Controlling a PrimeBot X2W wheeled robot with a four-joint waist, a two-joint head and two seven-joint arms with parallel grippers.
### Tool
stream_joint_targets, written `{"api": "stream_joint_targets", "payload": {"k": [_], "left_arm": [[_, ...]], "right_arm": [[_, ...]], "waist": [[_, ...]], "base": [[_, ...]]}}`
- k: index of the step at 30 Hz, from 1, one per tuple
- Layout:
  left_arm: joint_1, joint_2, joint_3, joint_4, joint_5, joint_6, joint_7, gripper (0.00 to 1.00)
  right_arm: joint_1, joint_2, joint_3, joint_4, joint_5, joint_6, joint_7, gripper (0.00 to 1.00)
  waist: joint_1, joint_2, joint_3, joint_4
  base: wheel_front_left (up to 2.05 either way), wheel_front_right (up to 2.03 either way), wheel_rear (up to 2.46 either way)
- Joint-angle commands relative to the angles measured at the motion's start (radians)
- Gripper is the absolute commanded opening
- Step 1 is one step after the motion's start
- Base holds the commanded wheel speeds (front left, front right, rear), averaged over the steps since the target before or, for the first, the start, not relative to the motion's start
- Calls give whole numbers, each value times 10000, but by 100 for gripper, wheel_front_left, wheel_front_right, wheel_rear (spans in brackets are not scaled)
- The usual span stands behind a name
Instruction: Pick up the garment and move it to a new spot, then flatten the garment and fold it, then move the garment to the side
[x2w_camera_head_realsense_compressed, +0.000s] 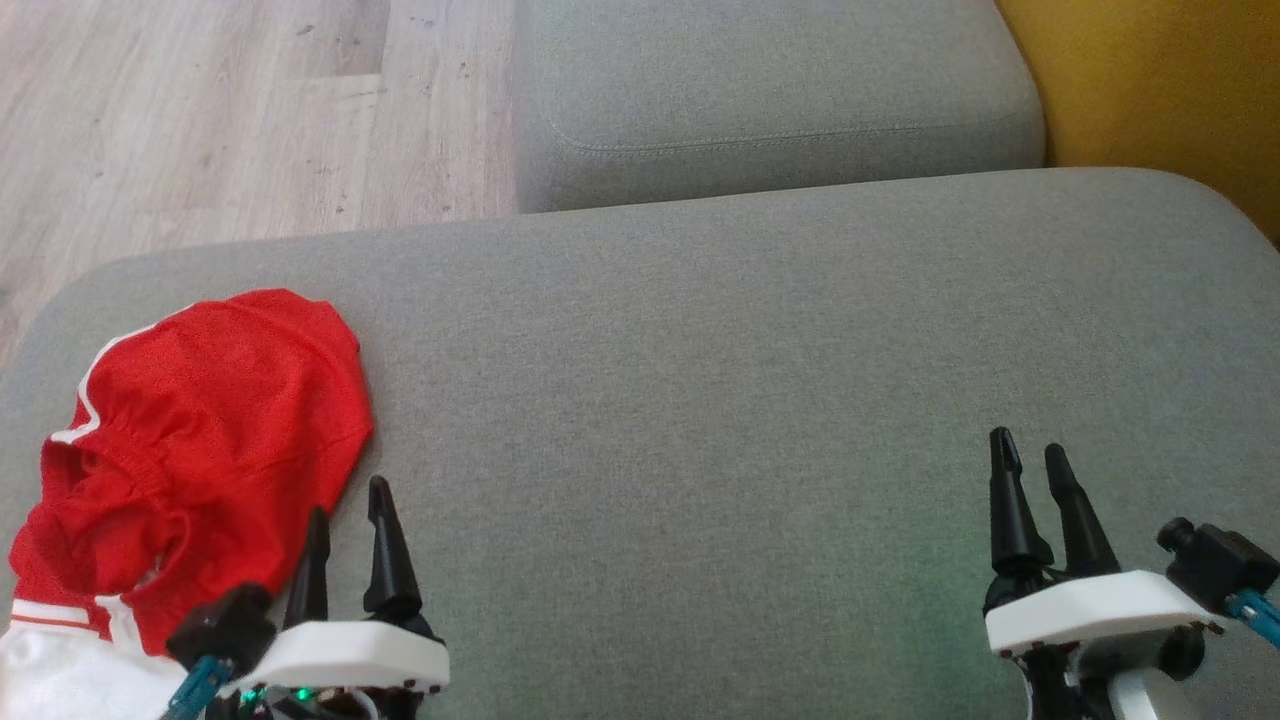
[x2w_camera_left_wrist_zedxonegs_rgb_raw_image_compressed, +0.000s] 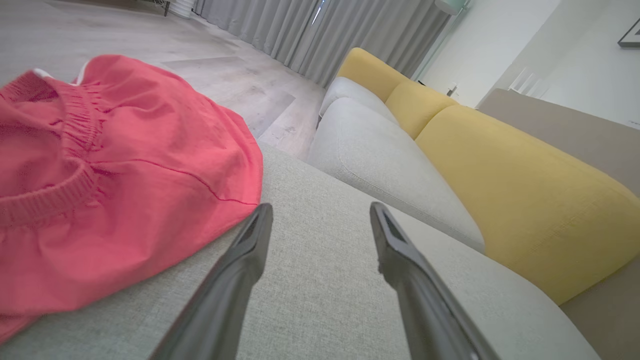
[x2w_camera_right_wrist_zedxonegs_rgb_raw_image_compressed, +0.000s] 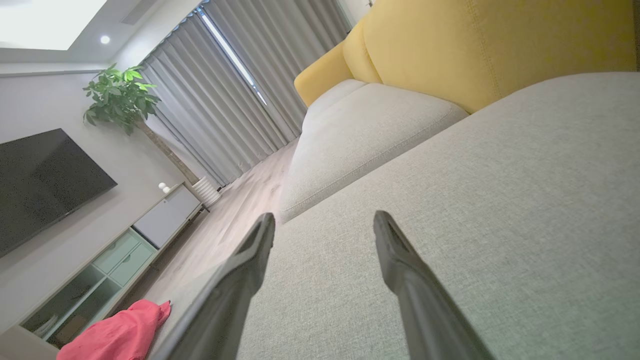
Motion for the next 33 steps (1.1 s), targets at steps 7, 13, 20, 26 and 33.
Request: {"api": "stream_joint_targets", "payload": {"k": [7,13,20,26,33], "left_arm": [[-275,83,-9,-400,1015,270,-315,100],[-258,87,-142,-482,1791,382,-493,100],[-138,91,-261,-552,2655,515,-701,100],[-62,95,-341,-530,3415,624,-880,100],[-25,99,-411,-539,4204,734,-1088,100]], "right_arm": [[-276,-73,312,-544,-931,62,-327,100],[-264,-73,492,-614,-1670,65,-504,100],[-232,-75,662,-652,-2576,67,-710,100],[-166,-76,741,-625,-3438,70,-887,100],[-85,-78,870,-389,-4435,72,-1094,100]], "waist": [[-1,-1,-24,10],[-1,-1,-81,7],[-1,-1,-184,-55],[-1,-1,-269,-83],[-1,-1,-374,-63]], "base": [[0,0,0],[0,0,0],[0,0,0],[0,0,0],[0,0,0]]}}
